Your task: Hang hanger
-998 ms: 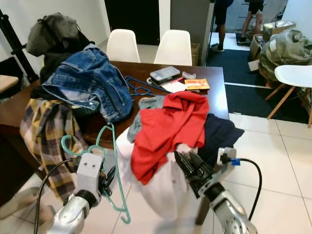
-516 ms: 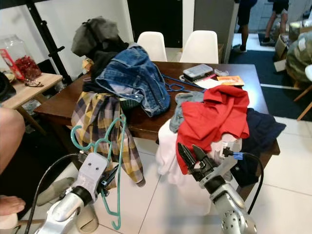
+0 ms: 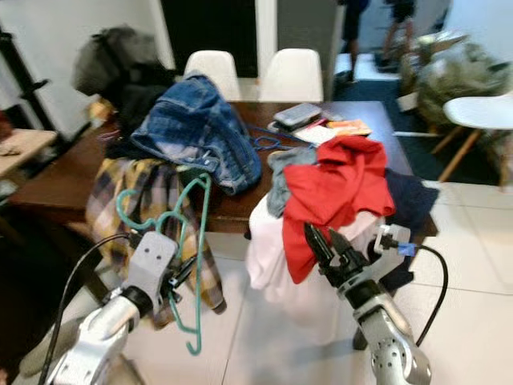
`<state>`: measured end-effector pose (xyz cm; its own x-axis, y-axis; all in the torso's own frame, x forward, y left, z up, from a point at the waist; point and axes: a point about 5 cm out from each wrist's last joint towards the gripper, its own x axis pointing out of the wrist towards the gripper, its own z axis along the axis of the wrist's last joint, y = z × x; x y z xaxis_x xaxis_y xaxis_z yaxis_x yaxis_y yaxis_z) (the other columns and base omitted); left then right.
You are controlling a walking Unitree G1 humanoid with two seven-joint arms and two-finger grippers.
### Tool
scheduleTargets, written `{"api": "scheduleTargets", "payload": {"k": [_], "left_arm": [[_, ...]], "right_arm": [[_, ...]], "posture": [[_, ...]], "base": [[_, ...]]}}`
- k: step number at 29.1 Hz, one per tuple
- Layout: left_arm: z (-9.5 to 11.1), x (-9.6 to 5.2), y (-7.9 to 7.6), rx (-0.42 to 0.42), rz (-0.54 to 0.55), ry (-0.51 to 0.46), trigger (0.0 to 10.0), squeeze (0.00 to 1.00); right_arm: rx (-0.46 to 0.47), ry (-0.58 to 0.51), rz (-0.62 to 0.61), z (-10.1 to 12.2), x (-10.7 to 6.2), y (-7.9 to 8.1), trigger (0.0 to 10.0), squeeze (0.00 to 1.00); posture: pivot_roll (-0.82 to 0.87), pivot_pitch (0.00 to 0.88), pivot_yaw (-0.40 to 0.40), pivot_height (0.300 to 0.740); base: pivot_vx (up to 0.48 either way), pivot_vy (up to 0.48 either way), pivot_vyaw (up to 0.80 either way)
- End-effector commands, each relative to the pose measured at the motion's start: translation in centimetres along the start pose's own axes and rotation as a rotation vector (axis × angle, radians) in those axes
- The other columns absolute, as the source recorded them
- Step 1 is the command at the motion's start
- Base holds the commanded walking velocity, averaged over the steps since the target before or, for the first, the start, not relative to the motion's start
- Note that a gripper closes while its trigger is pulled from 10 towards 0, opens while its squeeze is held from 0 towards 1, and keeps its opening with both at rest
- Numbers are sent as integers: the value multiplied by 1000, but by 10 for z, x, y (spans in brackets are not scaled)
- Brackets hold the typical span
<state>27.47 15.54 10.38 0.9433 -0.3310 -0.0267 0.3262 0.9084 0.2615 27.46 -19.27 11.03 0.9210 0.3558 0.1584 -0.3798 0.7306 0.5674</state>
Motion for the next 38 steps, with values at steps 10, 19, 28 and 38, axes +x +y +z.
{"api": "scheduleTargets", "payload": {"k": [10,19,28,38], "left_arm": [[5,-7,0,-148,35,-39,10000,0],[1,-2,-9,-141,-24,-18,10000,0],[-4,-13,-9,-129,-16,4,10000,0],[-3,-13,-9,-105,4,-1,10000,0]], "right_arm": [[-45,61,-16,-8,0,-4,10000,0],[-16,68,-17,-7,-11,-1,10000,0],[0,83,19,-10,-10,5,10000,0],[16,103,26,-10,-10,3,10000,0]], "posture": [[-56,0,52,740],[-87,0,66,740],[-63,0,44,740],[-64,0,34,740]], "base": [[0,-136,0],[0,0,0],[0,0,0],[0,0,0]]}}
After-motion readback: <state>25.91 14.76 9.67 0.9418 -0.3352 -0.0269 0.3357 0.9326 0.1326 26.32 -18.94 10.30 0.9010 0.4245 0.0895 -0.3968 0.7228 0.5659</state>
